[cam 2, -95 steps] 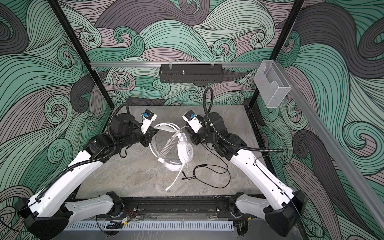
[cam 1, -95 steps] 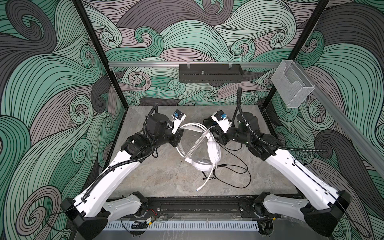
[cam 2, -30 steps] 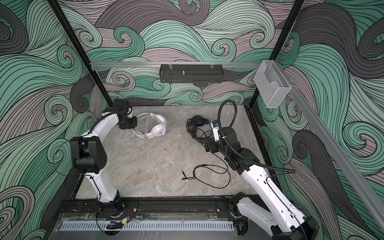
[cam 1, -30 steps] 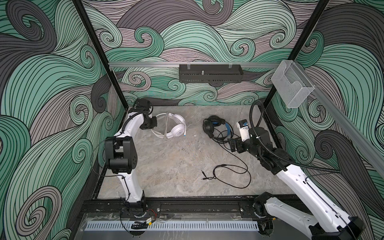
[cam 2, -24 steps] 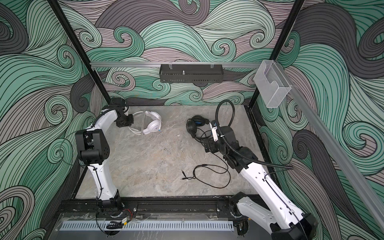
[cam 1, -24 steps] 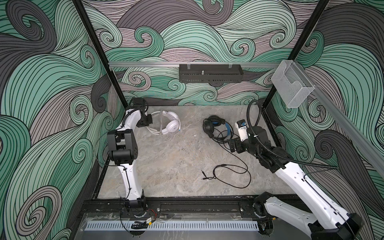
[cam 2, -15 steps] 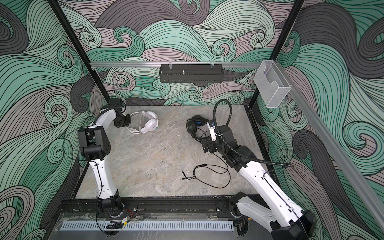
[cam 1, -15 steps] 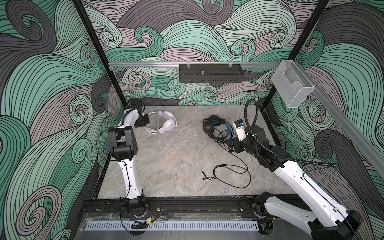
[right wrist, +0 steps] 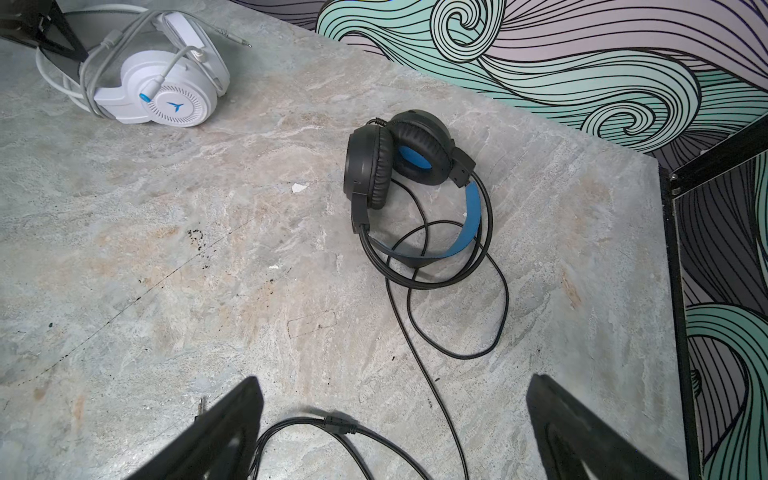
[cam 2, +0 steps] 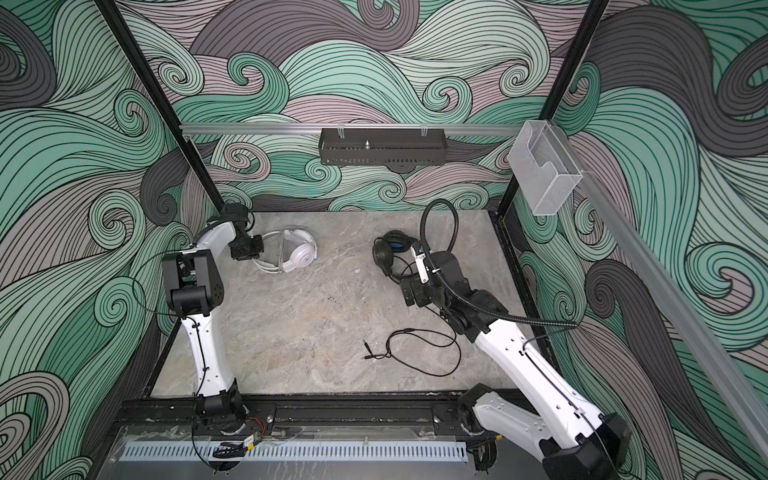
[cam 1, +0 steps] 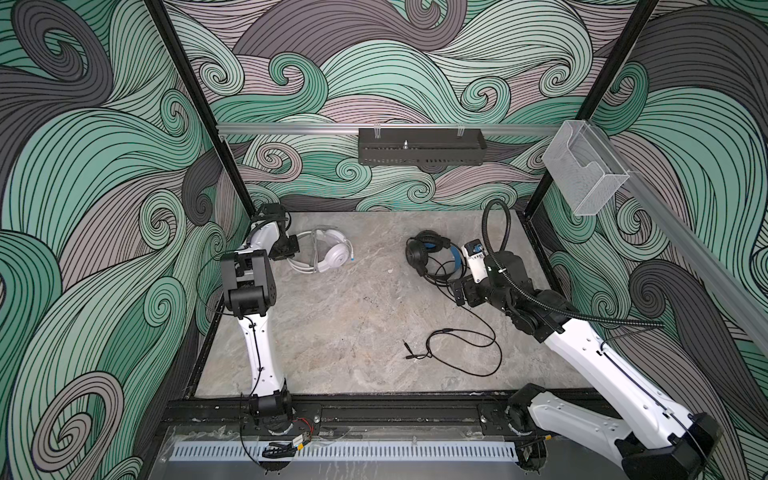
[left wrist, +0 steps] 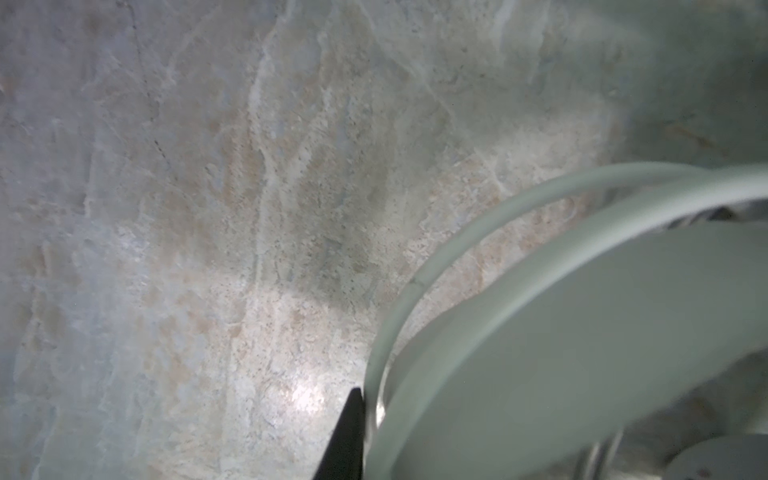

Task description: Wrap the headphones

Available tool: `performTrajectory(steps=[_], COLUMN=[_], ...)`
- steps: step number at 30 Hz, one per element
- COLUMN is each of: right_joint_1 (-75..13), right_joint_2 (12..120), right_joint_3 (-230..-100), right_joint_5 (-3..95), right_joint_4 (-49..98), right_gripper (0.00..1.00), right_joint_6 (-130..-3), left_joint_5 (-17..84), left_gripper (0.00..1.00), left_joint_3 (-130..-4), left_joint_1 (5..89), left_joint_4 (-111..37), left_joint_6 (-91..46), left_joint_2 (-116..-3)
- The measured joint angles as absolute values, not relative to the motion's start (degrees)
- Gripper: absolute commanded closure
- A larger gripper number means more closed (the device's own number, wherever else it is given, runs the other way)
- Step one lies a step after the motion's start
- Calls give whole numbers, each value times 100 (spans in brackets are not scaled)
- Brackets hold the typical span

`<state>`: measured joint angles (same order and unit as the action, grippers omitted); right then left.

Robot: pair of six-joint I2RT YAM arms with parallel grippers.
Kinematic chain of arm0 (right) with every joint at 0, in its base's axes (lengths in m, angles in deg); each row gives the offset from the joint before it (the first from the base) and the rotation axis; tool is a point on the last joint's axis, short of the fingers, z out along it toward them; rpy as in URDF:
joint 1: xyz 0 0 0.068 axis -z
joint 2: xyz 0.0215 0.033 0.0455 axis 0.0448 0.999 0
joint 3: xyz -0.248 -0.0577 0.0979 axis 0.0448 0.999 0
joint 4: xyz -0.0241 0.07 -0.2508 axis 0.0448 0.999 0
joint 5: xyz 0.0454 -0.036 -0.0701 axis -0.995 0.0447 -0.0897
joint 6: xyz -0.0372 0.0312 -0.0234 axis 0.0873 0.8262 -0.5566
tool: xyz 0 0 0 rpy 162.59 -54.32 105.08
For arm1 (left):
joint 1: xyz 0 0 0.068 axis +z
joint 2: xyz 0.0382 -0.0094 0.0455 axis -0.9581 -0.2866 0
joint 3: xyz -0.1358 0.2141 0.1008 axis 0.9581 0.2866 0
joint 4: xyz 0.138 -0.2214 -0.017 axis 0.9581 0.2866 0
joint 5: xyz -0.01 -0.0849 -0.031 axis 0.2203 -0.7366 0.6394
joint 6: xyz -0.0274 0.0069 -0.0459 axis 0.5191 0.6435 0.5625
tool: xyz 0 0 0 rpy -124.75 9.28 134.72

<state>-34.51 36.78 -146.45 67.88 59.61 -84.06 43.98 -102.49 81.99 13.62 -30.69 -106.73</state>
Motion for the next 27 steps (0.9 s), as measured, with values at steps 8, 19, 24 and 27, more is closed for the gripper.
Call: performTrajectory(steps=[8,19,24,27], right_joint_1=[-3482,-3517,-3548,-3548], right_joint_2=[3733,3794,3835,3929], right_joint_3=[-14647,-14755,-14755,-14755], right_joint_5=[6790,6788,6806,6858], right_joint_4=[5912,5840,5788,5714], right_gripper=[0,0,0,0], right_joint_6=[-8410,-8432,-8430,-8432], left_joint_5=[4391,4535,4531,4516], left_gripper=[55,22,21,21], left_joint_3=[-10124,-9884,-9462,-8839], left_joint_1=[8260,8387,8332,8151], left_joint_4=[1274,1285,1277,1185], left_joint_6=[-2997,-2942,-2877,-2759], left_joint_2=[-10673,-10310,-9246,-8293])
